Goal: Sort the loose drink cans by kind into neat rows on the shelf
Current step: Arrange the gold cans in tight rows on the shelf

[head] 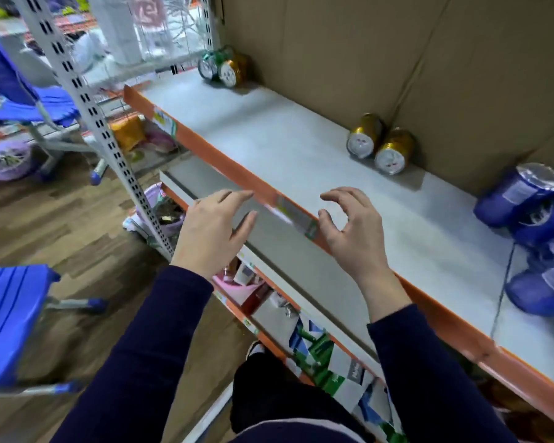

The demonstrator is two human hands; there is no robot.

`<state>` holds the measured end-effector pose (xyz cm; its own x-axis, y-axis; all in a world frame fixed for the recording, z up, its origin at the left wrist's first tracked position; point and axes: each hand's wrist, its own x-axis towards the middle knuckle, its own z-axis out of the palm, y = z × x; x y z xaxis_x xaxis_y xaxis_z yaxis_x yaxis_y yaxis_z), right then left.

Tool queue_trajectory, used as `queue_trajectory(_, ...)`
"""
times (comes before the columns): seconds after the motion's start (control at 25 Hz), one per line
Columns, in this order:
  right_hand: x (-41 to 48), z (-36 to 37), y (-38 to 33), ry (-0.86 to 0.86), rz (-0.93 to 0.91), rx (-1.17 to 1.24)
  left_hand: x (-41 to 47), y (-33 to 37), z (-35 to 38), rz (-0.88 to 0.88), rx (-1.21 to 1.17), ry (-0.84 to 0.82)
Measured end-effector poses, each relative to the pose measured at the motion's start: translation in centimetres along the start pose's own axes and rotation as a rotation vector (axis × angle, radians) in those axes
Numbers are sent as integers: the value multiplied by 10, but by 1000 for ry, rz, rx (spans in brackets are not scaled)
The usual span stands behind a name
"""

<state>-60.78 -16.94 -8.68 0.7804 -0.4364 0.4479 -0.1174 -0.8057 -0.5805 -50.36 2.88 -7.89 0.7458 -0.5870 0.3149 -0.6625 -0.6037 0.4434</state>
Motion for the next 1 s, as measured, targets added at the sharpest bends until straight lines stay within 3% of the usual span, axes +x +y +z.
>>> queue_trajectory(0.24,116,49,11,30,26,34,122,-43,1,15,16,-3)
queue_trajectory(0.6,252,151,10,-110,60,22,240,-150,6,-45,-39,-12)
queue_trajectory(1.0,392,270,-24,-170,273,-62,393,-277,-10,187,-88,-82)
